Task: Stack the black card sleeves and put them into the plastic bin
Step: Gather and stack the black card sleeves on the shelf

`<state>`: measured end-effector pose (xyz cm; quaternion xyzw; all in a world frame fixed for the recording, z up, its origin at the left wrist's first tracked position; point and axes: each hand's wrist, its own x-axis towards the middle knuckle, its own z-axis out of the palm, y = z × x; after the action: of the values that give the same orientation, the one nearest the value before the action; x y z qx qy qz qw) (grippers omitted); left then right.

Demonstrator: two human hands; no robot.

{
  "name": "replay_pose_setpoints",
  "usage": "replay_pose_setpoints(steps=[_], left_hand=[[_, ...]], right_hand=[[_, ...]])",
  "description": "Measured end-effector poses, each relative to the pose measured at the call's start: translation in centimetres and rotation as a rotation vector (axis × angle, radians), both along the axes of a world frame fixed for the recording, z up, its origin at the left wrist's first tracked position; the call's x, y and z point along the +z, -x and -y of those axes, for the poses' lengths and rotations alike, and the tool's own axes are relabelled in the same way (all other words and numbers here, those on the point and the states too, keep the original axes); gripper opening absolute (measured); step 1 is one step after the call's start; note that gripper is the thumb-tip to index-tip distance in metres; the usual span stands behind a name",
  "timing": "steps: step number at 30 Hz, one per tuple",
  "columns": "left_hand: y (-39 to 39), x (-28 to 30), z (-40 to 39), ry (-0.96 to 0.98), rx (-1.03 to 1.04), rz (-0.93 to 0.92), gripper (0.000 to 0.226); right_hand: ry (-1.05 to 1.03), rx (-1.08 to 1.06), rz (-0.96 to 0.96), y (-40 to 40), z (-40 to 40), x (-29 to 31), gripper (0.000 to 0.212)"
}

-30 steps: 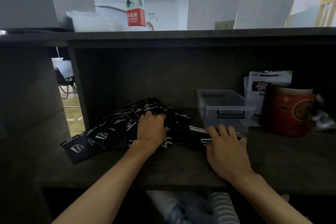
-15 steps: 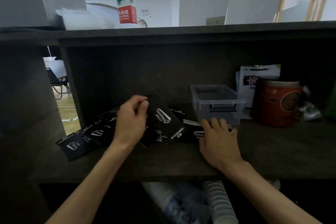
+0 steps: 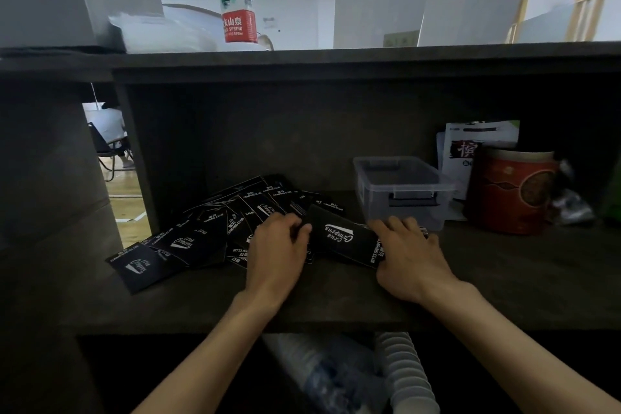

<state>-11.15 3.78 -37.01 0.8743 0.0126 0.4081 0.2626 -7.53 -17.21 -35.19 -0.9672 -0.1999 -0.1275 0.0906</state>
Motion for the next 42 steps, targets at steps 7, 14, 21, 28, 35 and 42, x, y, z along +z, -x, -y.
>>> replay_pose_setpoints(steps=[7, 14, 21, 28, 35, 42], left_hand=[[-0.2, -0.6, 3.0, -0.301, -0.01, -0.132, 0.028], [-1.7, 1.1, 1.4, -0.288, -0.017, -0.107, 0.036], [-6.1, 1.9, -0.1, -0.511, 0.152, -0.409, 0.049], [-3.1, 2.6, -0.5, -0.555, 0.133, -0.01, 0.018], [1.1, 5.2, -2.7, 0.324, -0.28, 0.198, 0.016], [1.1, 3.3, -2.0, 0.264, -0.262, 0.124, 0.018]], right_hand=[[-0.01, 0.013, -0.032, -0.7, 0.1, 0.1, 0.074], [-0.064, -0.023, 0.276, -1.0, -0.3, -2.9, 0.06], [-0.054, -0.023, 0.275, -0.9, -0.1, -2.8, 0.063], [-0.049, -0.024, 0.262, -0.6, -0.2, -2.7, 0.057], [-0.059, -0.014, 0.238, -0.6, -0.2, -2.4, 0.058], [-0.057, -0.012, 0.255, -0.4, -0.1, -2.4, 0.054]])
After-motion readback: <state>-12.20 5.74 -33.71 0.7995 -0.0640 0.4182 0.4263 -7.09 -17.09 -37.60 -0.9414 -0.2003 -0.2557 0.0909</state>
